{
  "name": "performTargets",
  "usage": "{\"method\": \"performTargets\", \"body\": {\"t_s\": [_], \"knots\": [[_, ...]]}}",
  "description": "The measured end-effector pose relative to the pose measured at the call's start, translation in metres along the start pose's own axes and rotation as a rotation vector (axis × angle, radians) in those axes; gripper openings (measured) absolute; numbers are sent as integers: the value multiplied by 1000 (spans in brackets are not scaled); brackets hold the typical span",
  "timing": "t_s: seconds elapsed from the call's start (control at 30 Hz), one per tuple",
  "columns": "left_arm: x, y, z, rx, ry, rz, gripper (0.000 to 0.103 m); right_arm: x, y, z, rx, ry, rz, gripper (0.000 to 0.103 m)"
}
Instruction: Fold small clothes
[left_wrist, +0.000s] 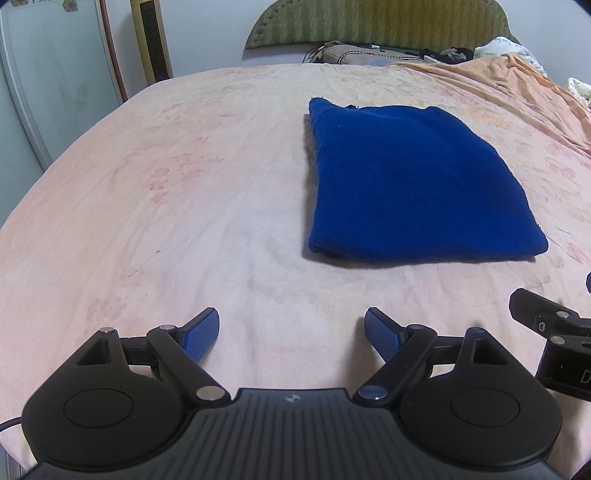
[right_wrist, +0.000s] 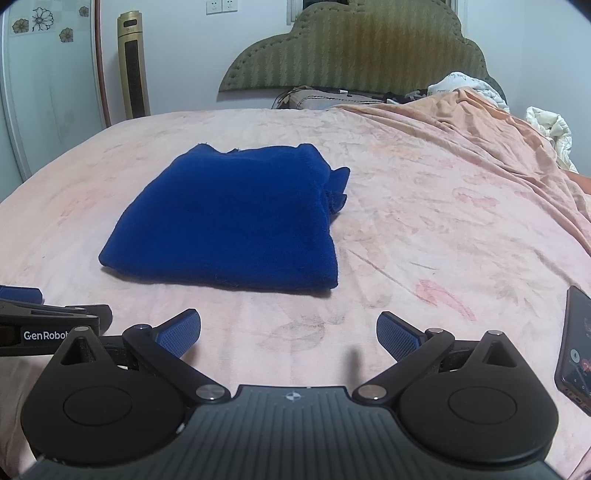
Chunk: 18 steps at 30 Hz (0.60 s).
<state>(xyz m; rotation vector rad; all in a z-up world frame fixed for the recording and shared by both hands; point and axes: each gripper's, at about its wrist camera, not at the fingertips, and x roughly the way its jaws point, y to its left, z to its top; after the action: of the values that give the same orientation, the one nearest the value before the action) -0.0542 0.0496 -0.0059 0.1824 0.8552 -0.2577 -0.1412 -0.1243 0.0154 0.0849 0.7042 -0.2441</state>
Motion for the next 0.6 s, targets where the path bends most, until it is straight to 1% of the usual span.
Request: {"method": "performTargets", "body": {"t_s": [0.6], "knots": [[0,-1,-1,10,4,2,86,-1,0,-1,-5,3,9,103]]}}
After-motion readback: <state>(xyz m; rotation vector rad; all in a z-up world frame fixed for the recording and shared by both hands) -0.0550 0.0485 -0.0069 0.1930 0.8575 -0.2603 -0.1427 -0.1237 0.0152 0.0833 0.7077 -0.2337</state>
